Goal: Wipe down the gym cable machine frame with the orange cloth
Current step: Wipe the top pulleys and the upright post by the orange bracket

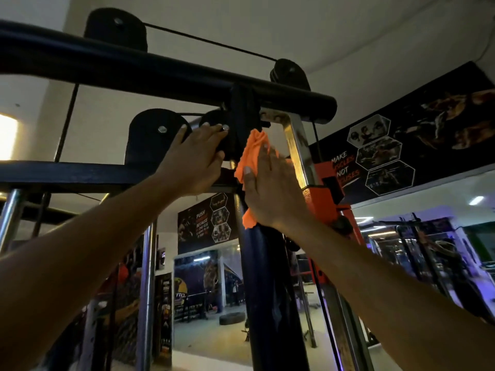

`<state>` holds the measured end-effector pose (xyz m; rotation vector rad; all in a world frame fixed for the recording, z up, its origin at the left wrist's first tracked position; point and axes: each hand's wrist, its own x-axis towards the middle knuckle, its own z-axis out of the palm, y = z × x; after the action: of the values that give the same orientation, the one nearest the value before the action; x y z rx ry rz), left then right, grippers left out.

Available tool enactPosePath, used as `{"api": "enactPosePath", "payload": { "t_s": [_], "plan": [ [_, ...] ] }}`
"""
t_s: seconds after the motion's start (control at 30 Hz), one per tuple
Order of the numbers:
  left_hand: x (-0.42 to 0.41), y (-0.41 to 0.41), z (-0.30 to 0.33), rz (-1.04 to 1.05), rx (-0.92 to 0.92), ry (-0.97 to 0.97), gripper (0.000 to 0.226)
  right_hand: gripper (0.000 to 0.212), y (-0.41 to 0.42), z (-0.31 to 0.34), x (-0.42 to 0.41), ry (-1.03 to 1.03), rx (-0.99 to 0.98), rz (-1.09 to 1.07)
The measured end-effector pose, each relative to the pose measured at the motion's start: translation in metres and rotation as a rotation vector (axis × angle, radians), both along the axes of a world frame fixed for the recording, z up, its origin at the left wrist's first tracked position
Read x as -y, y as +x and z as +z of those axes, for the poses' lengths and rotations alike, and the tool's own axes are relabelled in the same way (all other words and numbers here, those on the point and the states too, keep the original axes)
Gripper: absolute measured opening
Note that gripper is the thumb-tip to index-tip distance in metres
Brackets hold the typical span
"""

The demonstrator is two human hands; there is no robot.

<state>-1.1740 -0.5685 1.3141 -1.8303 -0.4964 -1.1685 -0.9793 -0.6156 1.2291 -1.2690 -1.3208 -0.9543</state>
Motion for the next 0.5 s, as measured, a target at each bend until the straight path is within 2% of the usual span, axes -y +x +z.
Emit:
{"api": "enactPosePath", "payload": {
  "t_s": [0.23, 0.4, 0.5],
  "plan": [
    [0.009, 0.008, 0.015, -0.062, 0.053, -0.004, 0.058, 0.079, -0.005, 0.070, -0.002, 0.046, -0.022, 0.138],
    [0.011, 0.010, 0.018, -0.002, 0.059, -0.007, 0.055, 0.074, -0.001, 0.024, -0.007, 0.099, 0.035, 0.132],
    [0.013, 0.011, 0.018, -0.007, 0.074, 0.002, 0.053, 0.072, 0.003, 0.032, -0.009, 0.078, 0.011, 0.194]
  ]
}}
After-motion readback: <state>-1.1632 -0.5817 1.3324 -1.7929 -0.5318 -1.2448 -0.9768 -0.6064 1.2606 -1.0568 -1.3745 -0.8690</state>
